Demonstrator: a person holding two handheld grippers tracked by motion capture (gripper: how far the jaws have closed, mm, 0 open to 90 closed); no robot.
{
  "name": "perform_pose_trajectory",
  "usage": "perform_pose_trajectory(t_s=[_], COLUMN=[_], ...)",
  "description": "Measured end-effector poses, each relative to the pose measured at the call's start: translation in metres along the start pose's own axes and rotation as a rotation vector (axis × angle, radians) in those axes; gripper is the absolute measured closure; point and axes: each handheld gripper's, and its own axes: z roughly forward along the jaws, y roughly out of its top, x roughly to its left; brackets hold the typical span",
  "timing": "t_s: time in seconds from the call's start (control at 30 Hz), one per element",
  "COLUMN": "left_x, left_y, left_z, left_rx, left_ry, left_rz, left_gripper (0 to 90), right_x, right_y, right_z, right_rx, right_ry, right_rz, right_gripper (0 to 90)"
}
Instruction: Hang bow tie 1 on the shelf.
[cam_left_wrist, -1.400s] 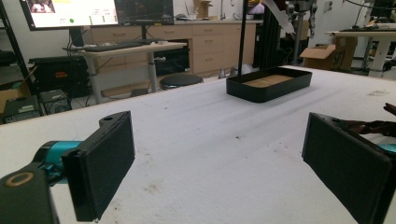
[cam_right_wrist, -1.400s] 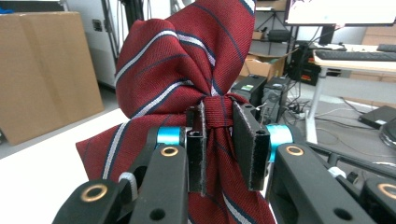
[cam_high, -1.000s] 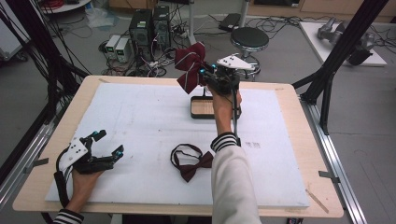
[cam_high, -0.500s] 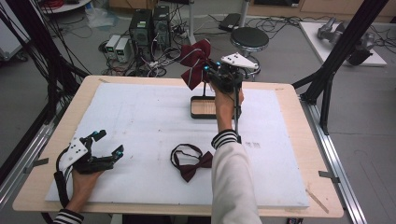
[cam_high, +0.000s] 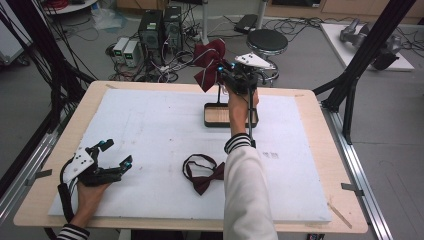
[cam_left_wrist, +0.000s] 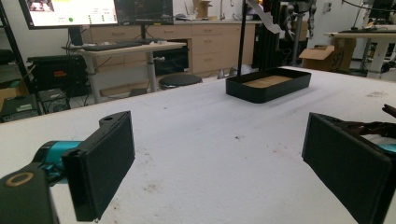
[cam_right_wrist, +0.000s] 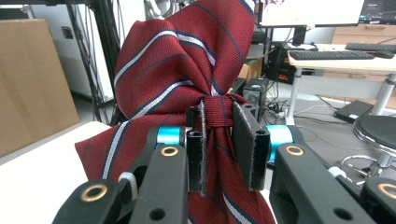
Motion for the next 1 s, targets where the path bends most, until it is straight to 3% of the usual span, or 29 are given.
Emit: perform_pose_trajectory(t_s=[0.2,0.43,0.63,0.87,1.0], left_x=[0.0,0.0,0.0,0.0,0.0], left_y=[0.0,0.0,0.0,0.0,0.0], left_z=[0.0,0.0,0.0,0.0,0.0], left_rx=[-0.001,-0.002,-0.002,-0.003,-0.003], left_ry=[0.0,-0.001,0.0,-0.001,-0.002], left_rz=[-0.001,0.0,-0.001,0.001,0.001], left_gripper=[9.8,9.8,9.8,9.8,9.8], right_x=[-0.003,0.0,-0.002,0.0,0.001], right_y=[-0.005,-0.008,-0.011,-0.011,-0.009], right_z=[0.007,0.012,0.015,0.016,0.014], right_rx=[0.005,0.043,0.077,0.083,0.076], right_ry=[0.011,0.023,0.032,0.042,0.019], right_rz=[0.028,0.0,0.008,-0.001,-0.03], right_gripper=[75.5,75.2,74.9,74.9,74.9])
